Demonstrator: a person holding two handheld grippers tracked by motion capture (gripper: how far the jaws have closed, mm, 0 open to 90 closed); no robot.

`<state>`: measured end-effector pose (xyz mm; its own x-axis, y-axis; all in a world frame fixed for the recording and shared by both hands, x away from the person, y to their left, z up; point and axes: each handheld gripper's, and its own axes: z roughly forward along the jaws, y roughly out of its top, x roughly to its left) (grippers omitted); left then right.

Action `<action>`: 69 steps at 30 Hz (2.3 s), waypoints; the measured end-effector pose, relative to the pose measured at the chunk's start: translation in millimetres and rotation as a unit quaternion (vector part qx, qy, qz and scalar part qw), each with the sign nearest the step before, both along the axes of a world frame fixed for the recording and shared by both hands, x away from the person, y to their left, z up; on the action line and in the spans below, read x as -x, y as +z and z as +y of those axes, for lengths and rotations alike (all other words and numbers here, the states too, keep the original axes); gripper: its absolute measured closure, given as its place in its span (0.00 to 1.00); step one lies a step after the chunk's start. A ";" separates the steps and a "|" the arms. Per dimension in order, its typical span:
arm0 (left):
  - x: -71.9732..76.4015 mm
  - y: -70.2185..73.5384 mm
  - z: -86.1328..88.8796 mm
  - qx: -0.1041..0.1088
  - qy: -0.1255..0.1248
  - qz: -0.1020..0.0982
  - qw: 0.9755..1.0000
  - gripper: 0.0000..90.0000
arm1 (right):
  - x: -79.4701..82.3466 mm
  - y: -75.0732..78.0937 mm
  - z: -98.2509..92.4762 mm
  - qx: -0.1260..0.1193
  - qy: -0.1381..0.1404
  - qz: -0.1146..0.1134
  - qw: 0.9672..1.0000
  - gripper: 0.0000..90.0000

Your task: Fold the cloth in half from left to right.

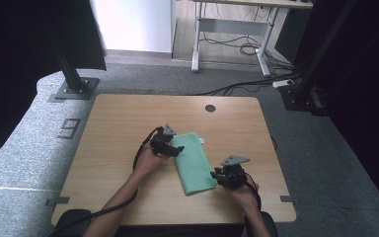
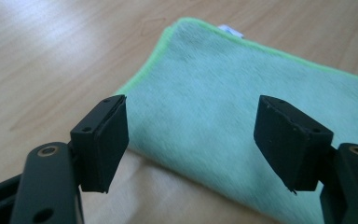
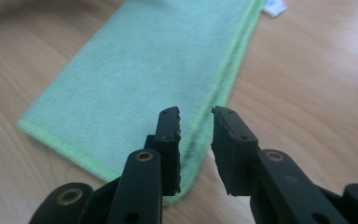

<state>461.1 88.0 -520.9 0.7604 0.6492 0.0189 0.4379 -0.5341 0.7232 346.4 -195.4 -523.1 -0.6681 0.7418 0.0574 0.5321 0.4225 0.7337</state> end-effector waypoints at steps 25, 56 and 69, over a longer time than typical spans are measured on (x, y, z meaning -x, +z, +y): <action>24.1 -7.0 4.4 -0.005 -0.008 -0.004 1.000 0.29 | -2.7 4.7 9.7 0.027 -0.001 0.008 1.000 0.96; -26.0 -18.3 18.3 -0.023 0.086 0.013 0.996 0.28 | -0.8 -15.7 15.7 0.018 0.027 0.044 0.999 0.85; 56.5 -20.1 5.2 -0.012 0.016 0.031 0.999 0.28 | -1.3 -16.5 15.1 0.018 0.027 0.037 0.999 0.79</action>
<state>404.6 93.2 -541.0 0.7390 0.6735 -0.0117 0.4993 -0.5360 0.6808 347.7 -180.3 -539.7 -0.7015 0.7079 0.0821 0.5601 0.4765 0.6776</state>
